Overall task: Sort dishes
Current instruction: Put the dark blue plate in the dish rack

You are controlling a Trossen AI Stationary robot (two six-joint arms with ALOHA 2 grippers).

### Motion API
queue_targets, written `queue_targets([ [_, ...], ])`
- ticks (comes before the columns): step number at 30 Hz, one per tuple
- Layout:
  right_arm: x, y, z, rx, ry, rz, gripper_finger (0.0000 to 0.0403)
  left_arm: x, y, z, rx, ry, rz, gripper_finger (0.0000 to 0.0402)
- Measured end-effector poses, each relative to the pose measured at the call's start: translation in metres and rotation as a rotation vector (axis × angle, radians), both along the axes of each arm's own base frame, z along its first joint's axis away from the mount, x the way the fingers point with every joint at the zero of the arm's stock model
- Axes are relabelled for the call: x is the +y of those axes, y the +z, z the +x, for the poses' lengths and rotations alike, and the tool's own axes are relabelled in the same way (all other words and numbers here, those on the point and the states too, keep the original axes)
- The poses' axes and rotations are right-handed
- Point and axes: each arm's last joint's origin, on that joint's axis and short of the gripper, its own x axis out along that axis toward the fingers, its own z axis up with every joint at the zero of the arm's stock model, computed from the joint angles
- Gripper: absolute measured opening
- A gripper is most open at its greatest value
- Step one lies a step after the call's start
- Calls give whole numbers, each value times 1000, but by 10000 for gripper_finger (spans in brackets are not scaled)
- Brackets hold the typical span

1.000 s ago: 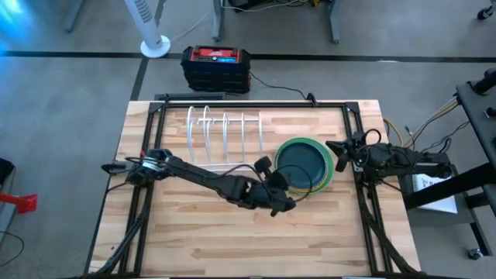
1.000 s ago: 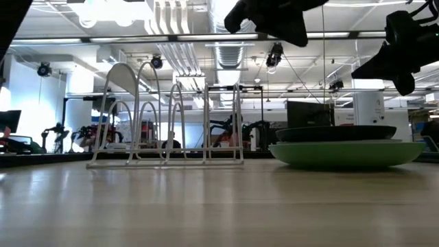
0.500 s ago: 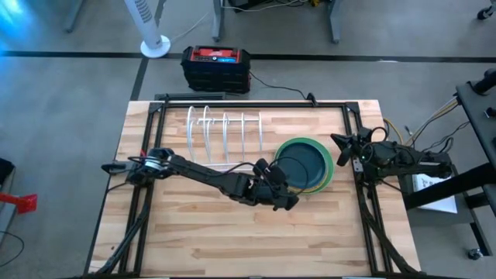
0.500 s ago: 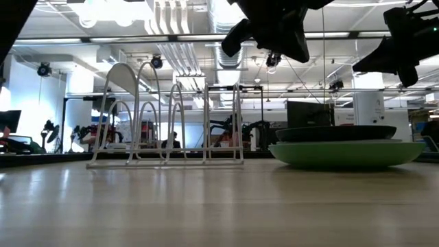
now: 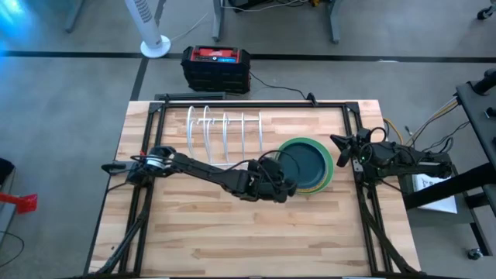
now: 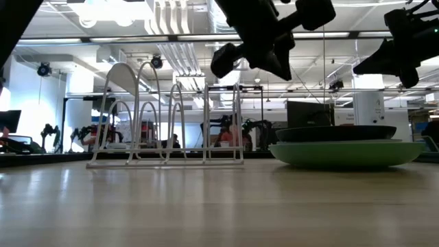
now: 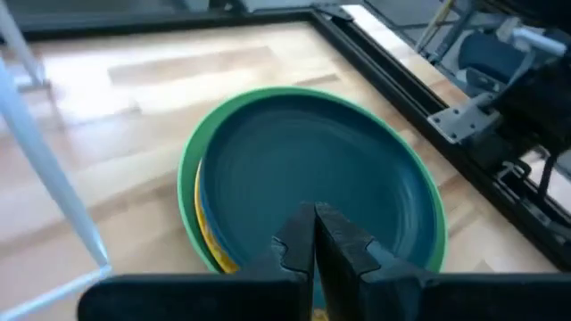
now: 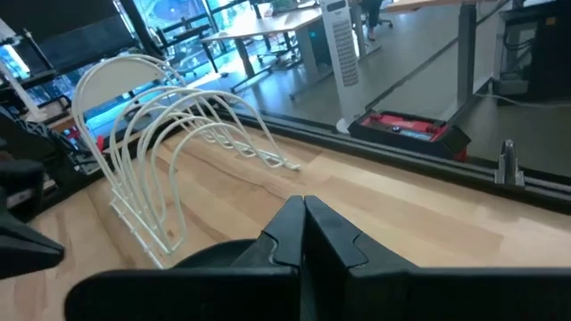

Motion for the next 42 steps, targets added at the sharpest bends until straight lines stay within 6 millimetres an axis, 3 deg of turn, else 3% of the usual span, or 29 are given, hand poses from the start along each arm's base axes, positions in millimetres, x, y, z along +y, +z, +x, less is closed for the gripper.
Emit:
queue_targets([
  [6, 1, 0, 1, -4, 40, 14, 0, 14, -4, 2, -59, 55, -125, 0],
  [13, 1, 0, 1, -5, 50, 17, 0, 14, -7, 0, -47, 69, -153, 4],
  [23, 1, 0, 1, -5, 50, 17, 0, 16, -26, -6, -30, 91, -221, 57],
  [34, 1, 0, 1, -5, 50, 17, 0, 17, -28, -6, -32, 96, -224, 93],
  [42, 1, -1, 1, -4, 50, 16, 0, 18, -57, 6, -41, 105, -236, 94],
])
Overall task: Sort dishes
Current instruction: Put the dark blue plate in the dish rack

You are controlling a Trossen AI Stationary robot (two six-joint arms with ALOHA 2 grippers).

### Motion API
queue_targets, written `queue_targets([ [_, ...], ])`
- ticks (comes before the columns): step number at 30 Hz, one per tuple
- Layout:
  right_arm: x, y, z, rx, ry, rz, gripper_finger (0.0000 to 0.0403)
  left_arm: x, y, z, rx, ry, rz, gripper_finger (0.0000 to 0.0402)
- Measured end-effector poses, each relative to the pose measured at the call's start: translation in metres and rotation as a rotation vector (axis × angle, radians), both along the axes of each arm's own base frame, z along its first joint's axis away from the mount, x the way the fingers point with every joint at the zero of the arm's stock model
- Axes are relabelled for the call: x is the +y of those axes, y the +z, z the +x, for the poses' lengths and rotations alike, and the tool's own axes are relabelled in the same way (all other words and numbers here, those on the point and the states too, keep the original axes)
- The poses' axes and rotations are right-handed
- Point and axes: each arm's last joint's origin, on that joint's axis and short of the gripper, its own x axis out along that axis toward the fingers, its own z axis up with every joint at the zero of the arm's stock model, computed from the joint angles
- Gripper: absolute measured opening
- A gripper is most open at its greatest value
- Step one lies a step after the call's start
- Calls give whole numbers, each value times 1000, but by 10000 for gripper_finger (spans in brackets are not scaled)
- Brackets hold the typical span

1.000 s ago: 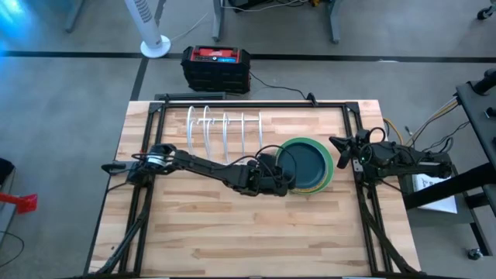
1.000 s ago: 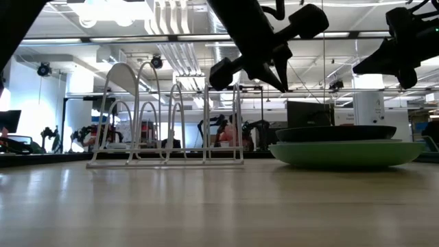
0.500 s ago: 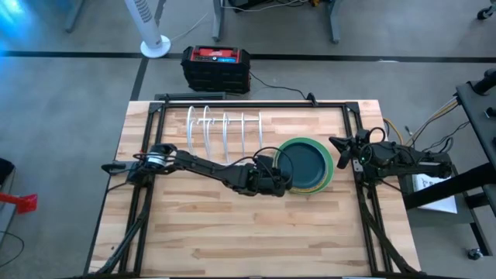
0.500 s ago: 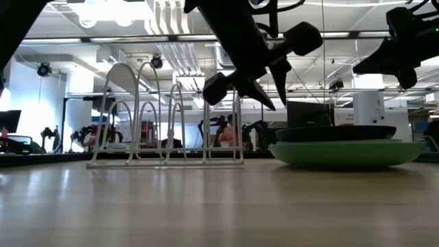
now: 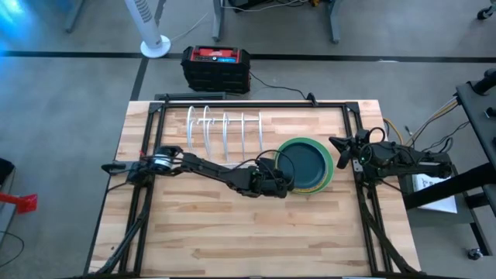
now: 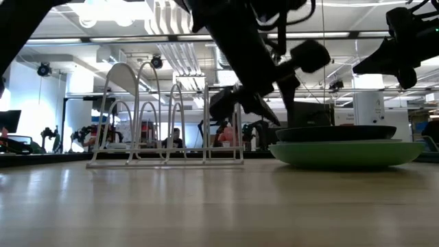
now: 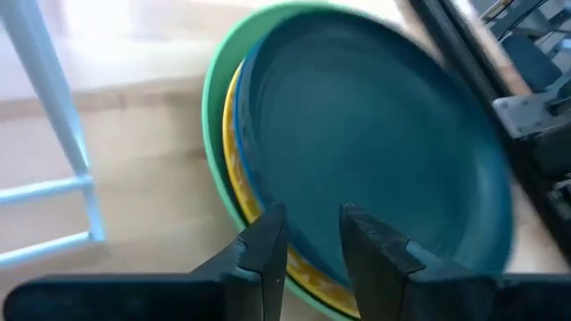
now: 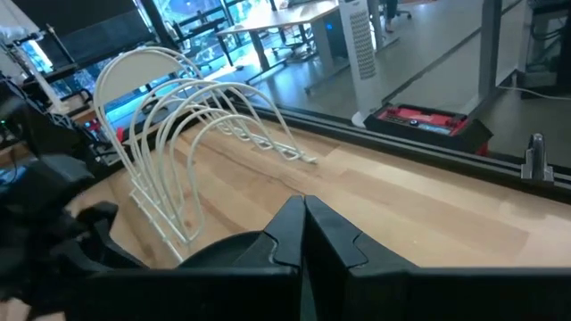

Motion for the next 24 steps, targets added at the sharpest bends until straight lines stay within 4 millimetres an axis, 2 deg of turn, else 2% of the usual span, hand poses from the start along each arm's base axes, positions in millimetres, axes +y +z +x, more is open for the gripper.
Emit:
queue_targets([
  [4, 0, 0, 0, 0, 0, 0, 0, 0, -9, 3, 8, -18, -34, 94],
  [24, 0, 0, 0, 3, 1, -5, 0, 11, -5, 7, 3, -2, -40, 94],
])
